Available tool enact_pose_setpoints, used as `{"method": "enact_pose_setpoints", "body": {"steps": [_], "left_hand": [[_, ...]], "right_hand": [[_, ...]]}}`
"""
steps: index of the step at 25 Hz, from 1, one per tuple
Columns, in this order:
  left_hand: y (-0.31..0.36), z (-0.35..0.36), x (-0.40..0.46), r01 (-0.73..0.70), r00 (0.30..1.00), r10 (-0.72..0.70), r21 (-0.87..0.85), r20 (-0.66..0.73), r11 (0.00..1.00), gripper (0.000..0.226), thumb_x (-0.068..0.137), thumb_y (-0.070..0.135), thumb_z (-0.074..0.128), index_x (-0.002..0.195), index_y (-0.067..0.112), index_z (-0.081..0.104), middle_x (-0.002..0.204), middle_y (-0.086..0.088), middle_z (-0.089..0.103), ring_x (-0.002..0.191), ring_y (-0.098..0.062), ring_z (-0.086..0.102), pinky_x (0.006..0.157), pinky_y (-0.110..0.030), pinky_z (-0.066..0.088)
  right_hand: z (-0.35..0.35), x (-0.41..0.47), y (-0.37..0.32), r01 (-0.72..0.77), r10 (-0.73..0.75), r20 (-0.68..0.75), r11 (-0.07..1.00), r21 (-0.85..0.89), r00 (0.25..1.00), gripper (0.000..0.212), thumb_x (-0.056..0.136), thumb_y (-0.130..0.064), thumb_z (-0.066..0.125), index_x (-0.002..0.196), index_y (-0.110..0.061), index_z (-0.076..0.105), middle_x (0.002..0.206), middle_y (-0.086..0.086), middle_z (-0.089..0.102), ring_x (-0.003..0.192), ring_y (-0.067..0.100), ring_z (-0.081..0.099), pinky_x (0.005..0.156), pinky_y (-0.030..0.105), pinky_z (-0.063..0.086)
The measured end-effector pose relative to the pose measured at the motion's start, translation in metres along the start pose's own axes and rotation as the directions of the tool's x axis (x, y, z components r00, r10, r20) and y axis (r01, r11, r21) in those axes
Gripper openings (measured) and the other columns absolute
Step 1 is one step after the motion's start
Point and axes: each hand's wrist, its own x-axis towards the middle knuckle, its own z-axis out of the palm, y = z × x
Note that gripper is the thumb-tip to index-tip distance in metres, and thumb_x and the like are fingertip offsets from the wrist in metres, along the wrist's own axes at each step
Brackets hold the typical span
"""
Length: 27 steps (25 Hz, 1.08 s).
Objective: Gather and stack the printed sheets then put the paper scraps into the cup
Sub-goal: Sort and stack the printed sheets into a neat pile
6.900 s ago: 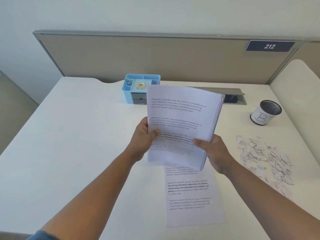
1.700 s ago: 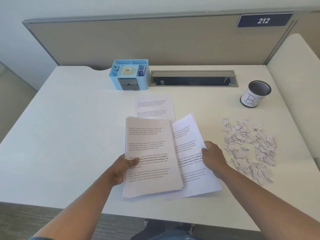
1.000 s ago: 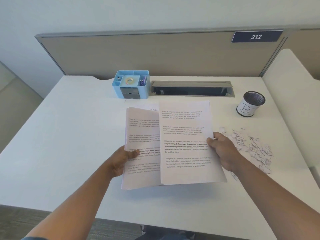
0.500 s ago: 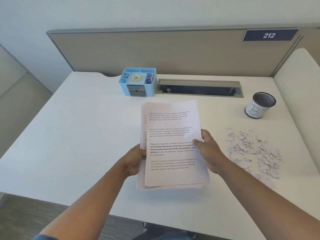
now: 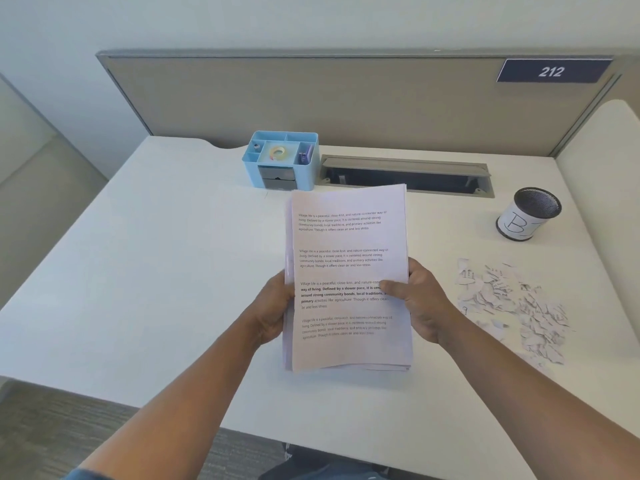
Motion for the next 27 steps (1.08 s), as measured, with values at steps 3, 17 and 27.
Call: {"method": "enact_pose_setpoints", "body": {"steps": [3, 17, 27], "left_hand": [[0.013, 0.01, 0.0, -0.163, 0.981, 0.154, -0.073, -0.119, 0.984, 0.051, 0.106, 0.054, 0.042, 0.136, 0.018, 0.064, 0.13, -0.011, 0.071, 0.12, -0.032, 0.068, 0.098, -0.052, 0.056], [0.001, 0.025, -0.01, -0.319, 0.904, 0.328, 0.079, -0.274, 0.945, 0.034, 0.084, 0.011, 0.082, 0.116, 0.007, 0.072, 0.111, -0.009, 0.078, 0.104, -0.028, 0.075, 0.087, -0.038, 0.061], [-0.007, 0.025, -0.009, -0.309, 0.92, 0.321, 0.087, -0.226, 0.947, 0.033, 0.085, 0.004, 0.081, 0.116, 0.006, 0.073, 0.112, -0.011, 0.078, 0.105, -0.031, 0.074, 0.09, -0.043, 0.059]], "right_hand": [[0.007, 0.0, -0.002, 0.136, -0.136, -0.027, 0.99, -0.031, 0.99, 0.035, 0.094, 0.01, 0.06, 0.124, -0.01, 0.063, 0.112, 0.007, 0.077, 0.099, 0.026, 0.074, 0.077, 0.033, 0.061], [0.0, -0.015, 0.008, 0.18, -0.176, 0.075, 0.982, -0.059, 0.982, 0.033, 0.085, 0.009, 0.074, 0.111, -0.01, 0.075, 0.114, 0.007, 0.077, 0.103, 0.023, 0.073, 0.089, 0.034, 0.057], [0.004, -0.024, 0.017, 0.236, -0.225, 0.093, 0.964, -0.12, 0.97, 0.033, 0.084, 0.005, 0.078, 0.109, -0.016, 0.075, 0.112, 0.006, 0.078, 0.107, 0.028, 0.073, 0.096, 0.046, 0.057]]}}
